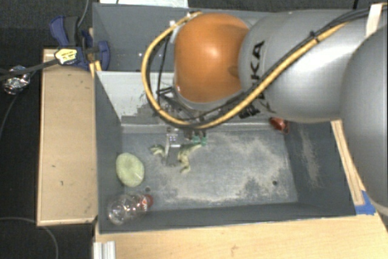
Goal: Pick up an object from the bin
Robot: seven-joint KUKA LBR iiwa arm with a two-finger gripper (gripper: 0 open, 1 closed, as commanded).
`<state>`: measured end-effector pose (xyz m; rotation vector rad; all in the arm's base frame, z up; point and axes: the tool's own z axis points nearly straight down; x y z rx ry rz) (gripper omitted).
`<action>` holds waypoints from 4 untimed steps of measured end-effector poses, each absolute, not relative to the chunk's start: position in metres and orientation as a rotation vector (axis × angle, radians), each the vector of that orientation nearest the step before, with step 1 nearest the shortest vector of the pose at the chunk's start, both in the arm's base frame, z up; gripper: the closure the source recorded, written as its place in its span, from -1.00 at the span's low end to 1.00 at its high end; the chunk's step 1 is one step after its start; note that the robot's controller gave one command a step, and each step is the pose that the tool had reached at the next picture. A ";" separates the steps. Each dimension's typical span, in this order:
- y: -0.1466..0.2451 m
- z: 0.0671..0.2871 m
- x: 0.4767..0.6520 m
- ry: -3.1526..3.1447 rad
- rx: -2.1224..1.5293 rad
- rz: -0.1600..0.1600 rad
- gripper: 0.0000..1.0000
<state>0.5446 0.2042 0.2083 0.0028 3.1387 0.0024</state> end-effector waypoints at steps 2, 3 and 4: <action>0.135 0.143 0.573 3.139 -0.103 -0.002 -1.00; 0.143 0.151 0.571 3.132 0.168 0.006 -1.00; 0.138 0.092 0.574 3.133 0.010 0.005 -1.00</action>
Offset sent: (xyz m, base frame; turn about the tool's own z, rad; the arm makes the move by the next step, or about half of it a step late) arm 0.0265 -0.0620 -0.0672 -0.0764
